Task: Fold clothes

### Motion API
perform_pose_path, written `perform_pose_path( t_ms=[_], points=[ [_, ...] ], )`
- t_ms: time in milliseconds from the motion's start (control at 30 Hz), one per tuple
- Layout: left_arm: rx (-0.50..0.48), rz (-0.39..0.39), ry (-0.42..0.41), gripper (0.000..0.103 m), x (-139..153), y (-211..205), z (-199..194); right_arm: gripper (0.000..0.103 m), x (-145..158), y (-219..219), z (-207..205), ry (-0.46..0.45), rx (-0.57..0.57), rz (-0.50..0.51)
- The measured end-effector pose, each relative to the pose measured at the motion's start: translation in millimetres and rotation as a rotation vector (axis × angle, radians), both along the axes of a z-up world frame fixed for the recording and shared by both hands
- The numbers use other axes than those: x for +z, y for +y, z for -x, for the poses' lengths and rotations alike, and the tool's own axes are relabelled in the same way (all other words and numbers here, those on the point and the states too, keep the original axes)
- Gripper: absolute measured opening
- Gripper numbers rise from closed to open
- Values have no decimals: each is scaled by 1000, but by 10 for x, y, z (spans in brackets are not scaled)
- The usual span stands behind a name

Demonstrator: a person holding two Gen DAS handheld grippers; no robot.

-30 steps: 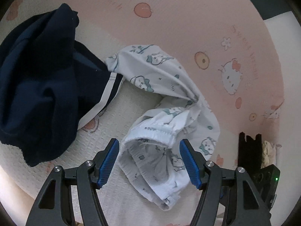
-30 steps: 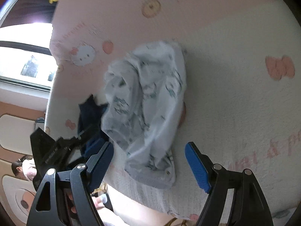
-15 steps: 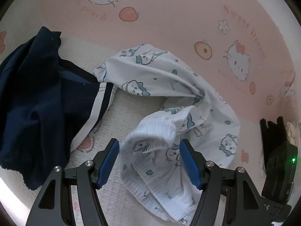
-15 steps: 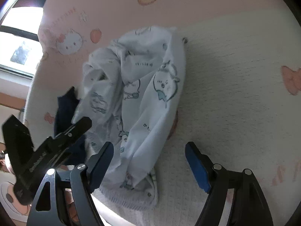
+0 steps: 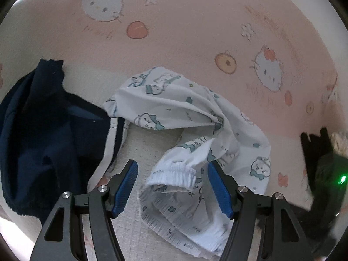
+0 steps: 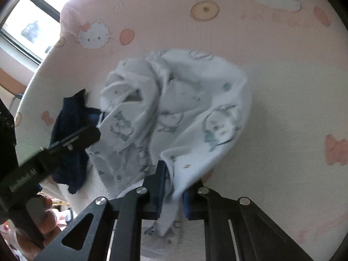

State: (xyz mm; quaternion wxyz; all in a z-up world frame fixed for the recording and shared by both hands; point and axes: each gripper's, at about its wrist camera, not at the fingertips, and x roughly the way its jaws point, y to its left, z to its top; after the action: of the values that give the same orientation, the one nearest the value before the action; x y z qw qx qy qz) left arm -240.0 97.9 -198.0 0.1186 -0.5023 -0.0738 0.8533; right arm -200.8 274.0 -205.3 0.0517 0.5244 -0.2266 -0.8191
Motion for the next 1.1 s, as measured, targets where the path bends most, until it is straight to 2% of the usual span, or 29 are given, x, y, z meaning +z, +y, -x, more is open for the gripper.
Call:
perform_pose_path(
  t_ms=[133, 233, 267, 333, 400, 433, 467, 500, 533, 633, 733, 900, 1100],
  points=[
    [-47, 43, -15, 65, -107, 117, -23, 9, 10, 168, -10, -7, -56, 8],
    [-53, 109, 24, 63, -132, 153, -76, 9, 31, 318, -26, -1, -98, 23],
    [-69, 118, 42, 51, -136, 158, -98, 9, 25, 341, -20, -11, -96, 33],
    [-94, 141, 69, 34, -136, 162, -124, 9, 8, 369, -17, -29, -102, 55],
    [-109, 188, 74, 22, -157, 168, -121, 11, -6, 381, -32, -45, -107, 86],
    [-124, 198, 75, 10, -169, 169, -114, 24, 10, 369, -55, -49, -104, 81],
    [-128, 192, 76, 10, -166, 154, -112, 52, 27, 348, -83, -51, -102, 69],
    [-124, 178, 76, 10, -158, 125, -109, 62, 48, 289, -116, -41, -98, 39],
    [-120, 164, 76, 10, -151, 95, -106, 65, 72, 207, -138, -26, -89, 7],
    [-102, 95, 70, 10, -137, 26, -53, 65, 159, 81, -292, -7, -54, -42],
    [-92, 72, 68, 10, -114, -30, -59, 65, 157, -83, -409, 0, -20, -42],
    [-87, 35, 62, 10, -97, -88, -72, 65, 51, -329, -503, -51, 46, -87],
    [-74, 0, 76, 10, -94, -171, -81, 65, 52, -468, -551, -54, 97, -109]
  ],
)
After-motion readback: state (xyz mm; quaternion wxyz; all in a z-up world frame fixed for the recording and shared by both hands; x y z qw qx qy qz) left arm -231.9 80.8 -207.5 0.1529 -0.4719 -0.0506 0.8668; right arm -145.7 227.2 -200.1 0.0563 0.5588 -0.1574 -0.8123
